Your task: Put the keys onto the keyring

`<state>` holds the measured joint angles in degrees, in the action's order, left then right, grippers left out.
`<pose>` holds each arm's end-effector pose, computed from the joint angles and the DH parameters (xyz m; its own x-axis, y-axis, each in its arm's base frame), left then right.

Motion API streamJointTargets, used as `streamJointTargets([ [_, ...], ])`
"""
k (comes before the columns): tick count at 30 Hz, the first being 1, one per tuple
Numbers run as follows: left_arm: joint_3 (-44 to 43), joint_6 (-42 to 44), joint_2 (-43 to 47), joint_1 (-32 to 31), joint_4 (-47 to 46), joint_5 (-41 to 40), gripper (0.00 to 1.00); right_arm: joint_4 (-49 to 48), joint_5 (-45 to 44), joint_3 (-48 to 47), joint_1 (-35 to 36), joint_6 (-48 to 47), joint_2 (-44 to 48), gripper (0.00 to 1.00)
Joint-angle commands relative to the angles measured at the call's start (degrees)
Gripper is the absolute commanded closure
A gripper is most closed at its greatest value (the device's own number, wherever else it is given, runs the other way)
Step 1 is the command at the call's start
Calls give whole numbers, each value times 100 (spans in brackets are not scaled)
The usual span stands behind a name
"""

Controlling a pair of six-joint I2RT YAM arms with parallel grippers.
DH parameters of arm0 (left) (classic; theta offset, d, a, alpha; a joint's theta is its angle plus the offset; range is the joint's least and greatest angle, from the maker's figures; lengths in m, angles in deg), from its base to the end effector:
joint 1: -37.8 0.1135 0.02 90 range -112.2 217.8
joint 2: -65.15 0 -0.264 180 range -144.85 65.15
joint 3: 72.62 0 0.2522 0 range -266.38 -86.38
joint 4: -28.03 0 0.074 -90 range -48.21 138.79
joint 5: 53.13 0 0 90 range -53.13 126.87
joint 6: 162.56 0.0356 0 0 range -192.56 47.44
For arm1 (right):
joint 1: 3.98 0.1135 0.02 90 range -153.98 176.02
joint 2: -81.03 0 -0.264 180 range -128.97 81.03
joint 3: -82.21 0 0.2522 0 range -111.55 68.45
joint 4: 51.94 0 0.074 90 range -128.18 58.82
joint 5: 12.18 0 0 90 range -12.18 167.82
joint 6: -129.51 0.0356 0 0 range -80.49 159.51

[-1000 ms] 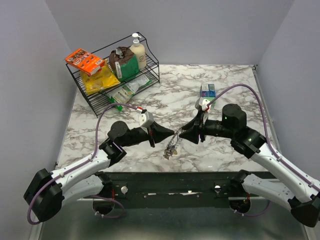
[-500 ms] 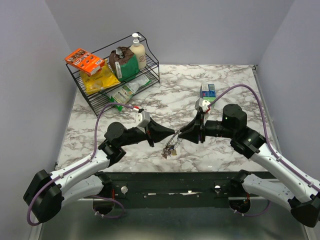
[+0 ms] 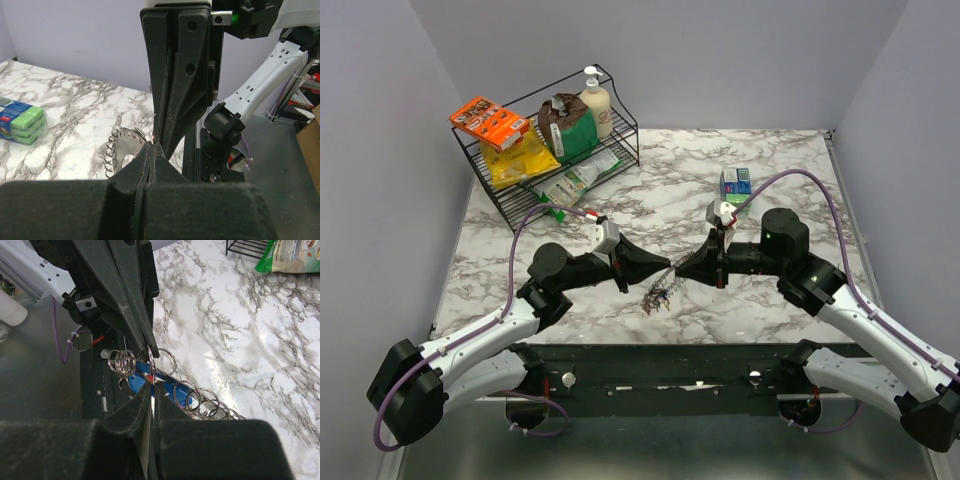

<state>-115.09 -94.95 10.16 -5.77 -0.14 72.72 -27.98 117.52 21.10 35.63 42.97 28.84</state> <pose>0.1405 -0.1625 0.3028 -0.1877 -0.2476 -0.9505 0.9688 0.1128 -0.2207 0.1436 0.1484 0.3349 -0.2578 -0.1531 -0.9540 -0.9520 0.2091 0.2237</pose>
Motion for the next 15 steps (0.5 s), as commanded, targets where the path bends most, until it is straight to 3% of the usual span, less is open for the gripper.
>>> streamJointTargets([
  [1, -293, -37, 14, 15, -395, 115, 100, -167, 248, 68, -24, 14, -73, 87],
  [15, -407, -72, -109, 15, -377, 176, 100, -237, 398, 112, -24, 40, -204, 91],
])
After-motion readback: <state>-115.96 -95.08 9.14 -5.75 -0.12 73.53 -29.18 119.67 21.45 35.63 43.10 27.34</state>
